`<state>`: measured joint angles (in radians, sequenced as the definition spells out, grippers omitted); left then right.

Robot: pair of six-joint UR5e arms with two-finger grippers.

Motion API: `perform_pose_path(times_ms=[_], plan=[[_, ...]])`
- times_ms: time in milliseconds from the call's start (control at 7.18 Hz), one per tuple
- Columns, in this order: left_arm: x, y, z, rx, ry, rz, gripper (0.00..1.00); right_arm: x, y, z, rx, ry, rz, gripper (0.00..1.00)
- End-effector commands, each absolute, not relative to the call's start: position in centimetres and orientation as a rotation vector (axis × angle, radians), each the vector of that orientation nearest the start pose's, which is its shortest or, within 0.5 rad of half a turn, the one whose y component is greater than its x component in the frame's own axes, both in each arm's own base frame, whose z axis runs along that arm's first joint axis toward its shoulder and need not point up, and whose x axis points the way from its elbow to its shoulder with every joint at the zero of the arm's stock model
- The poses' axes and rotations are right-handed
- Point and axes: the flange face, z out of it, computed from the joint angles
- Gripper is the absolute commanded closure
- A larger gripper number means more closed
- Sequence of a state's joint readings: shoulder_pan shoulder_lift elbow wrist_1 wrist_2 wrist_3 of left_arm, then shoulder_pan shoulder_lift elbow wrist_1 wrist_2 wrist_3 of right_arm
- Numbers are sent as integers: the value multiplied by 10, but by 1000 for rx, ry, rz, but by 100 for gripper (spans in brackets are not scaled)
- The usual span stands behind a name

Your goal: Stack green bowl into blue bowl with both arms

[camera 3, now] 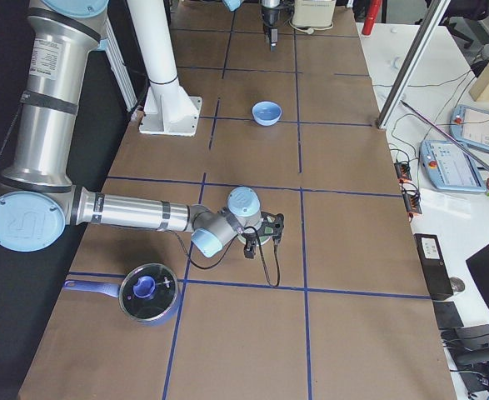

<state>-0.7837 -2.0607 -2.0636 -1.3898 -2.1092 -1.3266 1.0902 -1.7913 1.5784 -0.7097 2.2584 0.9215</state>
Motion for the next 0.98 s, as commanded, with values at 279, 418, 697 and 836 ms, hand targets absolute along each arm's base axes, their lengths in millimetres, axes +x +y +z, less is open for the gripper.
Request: perform_pose_path(times_ms=[279, 418, 697, 836], plan=[[328, -445, 198, -53, 936, -282, 0, -133, -400, 671, 12, -896, 229, 84], [327, -445, 198, -54, 934, -282, 0, -133, -400, 670, 14, -897, 227, 99], [325, -446, 205, -57, 926, -289, 0, -136, -404, 650, 30, -936, 211, 100], [325, -446, 206, -58, 925, -289, 0, -137, -406, 622, 17, -993, 240, 100]])
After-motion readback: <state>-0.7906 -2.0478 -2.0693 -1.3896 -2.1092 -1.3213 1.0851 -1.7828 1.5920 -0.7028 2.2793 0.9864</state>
